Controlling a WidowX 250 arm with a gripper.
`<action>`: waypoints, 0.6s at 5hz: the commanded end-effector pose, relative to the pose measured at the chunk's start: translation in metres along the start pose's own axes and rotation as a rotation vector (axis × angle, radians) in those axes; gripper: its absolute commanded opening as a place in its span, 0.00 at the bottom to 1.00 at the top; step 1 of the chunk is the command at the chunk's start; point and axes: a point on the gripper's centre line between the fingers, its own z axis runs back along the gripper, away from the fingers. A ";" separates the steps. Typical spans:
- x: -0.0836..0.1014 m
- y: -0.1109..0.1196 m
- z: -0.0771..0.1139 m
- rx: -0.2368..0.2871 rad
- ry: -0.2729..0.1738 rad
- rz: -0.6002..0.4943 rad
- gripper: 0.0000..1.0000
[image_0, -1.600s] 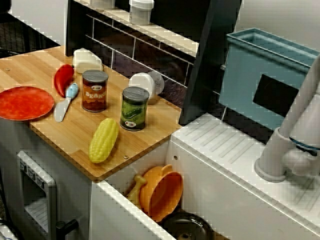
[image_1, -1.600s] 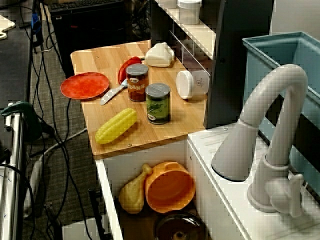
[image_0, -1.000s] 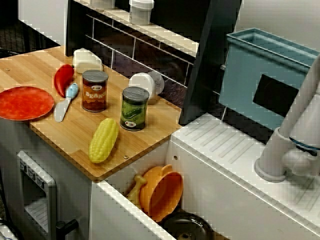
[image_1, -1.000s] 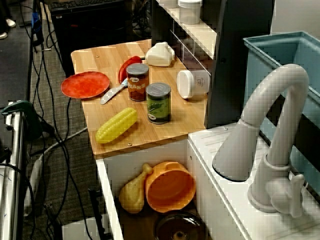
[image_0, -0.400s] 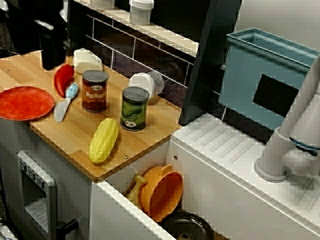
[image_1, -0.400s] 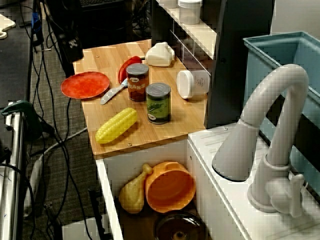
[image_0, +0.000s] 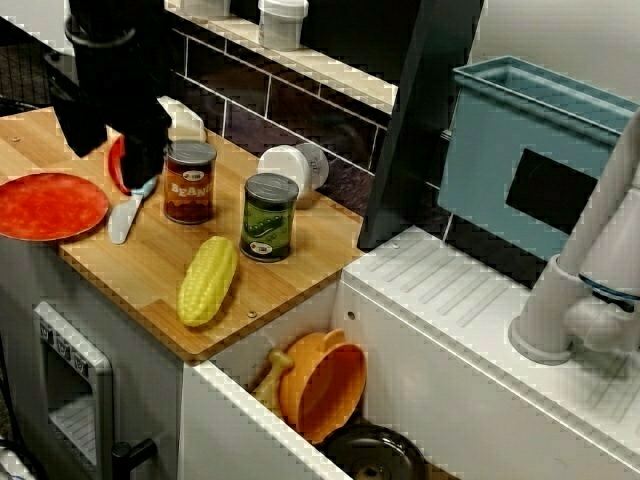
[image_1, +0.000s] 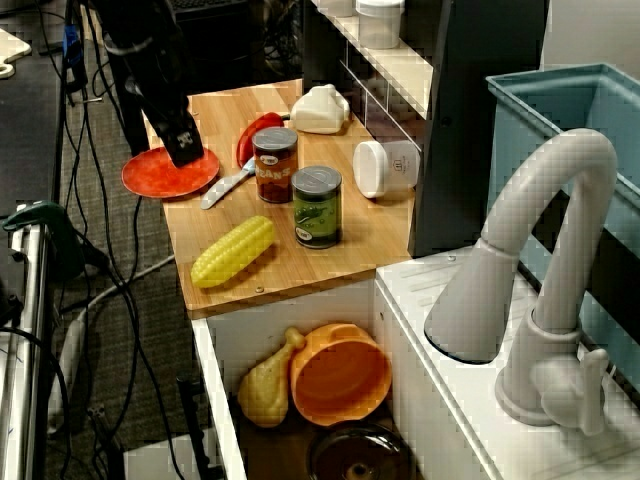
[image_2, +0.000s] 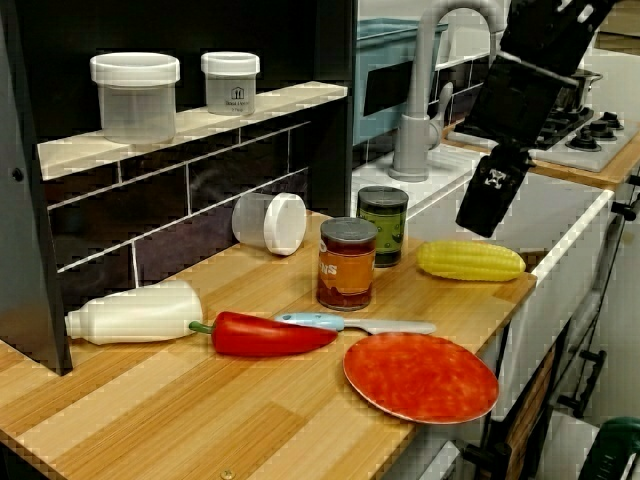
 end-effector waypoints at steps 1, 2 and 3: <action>0.024 0.002 -0.030 0.063 -0.049 0.032 1.00; 0.024 0.006 -0.037 0.074 -0.074 0.013 1.00; 0.015 0.013 -0.047 0.104 -0.103 -0.017 1.00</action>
